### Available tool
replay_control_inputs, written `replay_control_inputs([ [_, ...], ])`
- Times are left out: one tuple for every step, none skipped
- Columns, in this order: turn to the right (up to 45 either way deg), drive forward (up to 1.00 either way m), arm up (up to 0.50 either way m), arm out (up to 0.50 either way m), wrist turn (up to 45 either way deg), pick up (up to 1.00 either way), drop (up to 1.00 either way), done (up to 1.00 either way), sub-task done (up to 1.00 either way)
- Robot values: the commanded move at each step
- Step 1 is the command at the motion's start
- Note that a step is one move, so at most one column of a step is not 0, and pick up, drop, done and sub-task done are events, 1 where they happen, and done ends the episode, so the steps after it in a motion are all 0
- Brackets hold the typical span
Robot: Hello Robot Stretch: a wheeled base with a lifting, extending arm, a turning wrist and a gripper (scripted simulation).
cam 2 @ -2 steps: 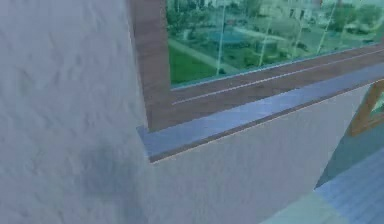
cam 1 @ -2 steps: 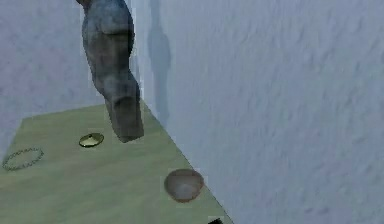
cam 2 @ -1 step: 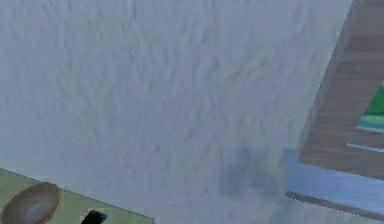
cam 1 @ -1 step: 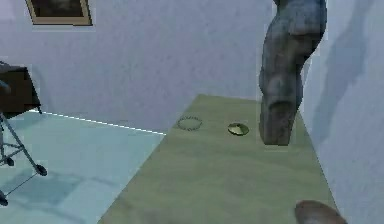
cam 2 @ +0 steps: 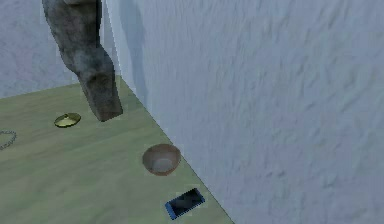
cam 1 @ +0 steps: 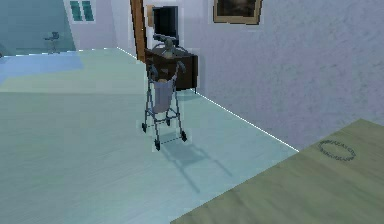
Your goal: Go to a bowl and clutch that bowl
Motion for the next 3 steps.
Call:
replay_control_inputs([
  [0.0, 0.0, 0.5, 0.0, 0.0, 0.0, 0.0, 0.0, 0.0],
  [0.0, 0.0, 0.3, 0.0, 0.0, 0.0, 0.0, 0.0, 0.0],
  [0.0, 0.0, 0.0, 0.34, 0.0, 0.0, 0.0, 0.0, 0.0],
])
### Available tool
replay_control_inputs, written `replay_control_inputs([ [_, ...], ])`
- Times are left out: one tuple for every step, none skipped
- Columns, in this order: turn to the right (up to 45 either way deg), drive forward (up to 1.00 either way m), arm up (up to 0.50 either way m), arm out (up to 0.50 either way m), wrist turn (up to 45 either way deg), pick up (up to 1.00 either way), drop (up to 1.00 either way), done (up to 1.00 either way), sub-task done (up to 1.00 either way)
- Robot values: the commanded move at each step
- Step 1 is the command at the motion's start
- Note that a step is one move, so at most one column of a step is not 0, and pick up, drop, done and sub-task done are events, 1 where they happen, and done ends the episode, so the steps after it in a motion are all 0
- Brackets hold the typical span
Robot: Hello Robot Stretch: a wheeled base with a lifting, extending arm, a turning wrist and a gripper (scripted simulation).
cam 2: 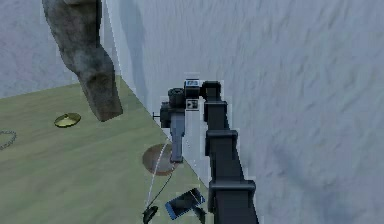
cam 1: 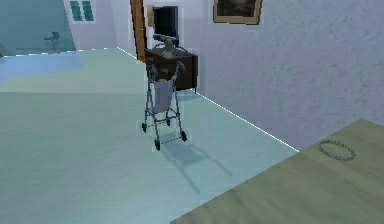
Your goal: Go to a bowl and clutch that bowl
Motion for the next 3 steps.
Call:
replay_control_inputs([
  [0.0, 0.0, 0.0, 0.0, 45.0, 0.0, 0.0, 0.0, 0.0],
  [0.0, 0.0, 0.0, 0.0, 45.0, 0.0, 0.0, 0.0, 0.0],
  [0.0, 0.0, 0.0, 0.0, 45.0, 0.0, 0.0, 0.0, 0.0],
])
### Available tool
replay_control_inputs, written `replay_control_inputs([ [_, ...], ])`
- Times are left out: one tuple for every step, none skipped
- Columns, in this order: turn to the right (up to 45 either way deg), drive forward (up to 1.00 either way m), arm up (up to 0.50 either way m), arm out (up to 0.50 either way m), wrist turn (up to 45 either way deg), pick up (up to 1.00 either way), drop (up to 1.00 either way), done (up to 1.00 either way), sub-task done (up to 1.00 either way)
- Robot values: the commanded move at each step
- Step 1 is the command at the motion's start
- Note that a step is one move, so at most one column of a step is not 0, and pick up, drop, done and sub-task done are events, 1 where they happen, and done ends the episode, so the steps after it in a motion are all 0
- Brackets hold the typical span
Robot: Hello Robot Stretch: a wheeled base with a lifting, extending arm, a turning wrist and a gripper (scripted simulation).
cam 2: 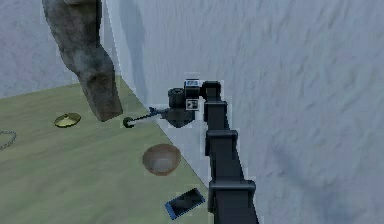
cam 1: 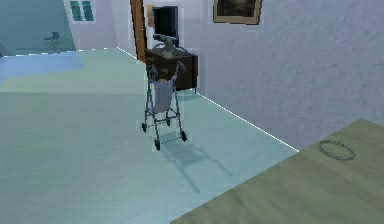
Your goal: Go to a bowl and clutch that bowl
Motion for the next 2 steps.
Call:
replay_control_inputs([
  [0.0, 0.0, 0.0, 0.0, 12.0, 0.0, 0.0, 0.0, 0.0],
  [0.0, 0.0, -0.3, 0.0, 0.0, 0.0, 0.0, 0.0, 0.0],
])
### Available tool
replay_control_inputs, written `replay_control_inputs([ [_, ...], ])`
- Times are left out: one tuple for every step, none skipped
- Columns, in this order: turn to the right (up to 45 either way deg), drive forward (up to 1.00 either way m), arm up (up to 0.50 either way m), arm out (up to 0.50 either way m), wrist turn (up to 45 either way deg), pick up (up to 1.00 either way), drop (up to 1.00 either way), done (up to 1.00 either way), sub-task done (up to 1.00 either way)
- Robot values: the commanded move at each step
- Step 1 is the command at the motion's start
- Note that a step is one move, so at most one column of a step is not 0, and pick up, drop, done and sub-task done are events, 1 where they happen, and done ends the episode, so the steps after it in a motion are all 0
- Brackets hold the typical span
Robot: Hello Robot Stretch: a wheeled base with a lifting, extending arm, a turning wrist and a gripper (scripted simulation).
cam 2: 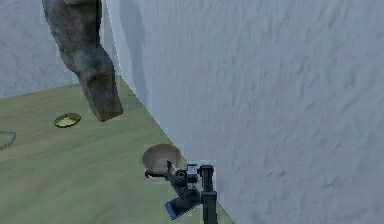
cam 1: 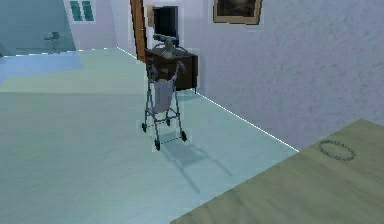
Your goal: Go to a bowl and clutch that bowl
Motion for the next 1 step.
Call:
replay_control_inputs([
  [0.0, 0.0, 0.0, 0.0, 0.0, 1.0, 0.0, 0.0, 0.0],
])
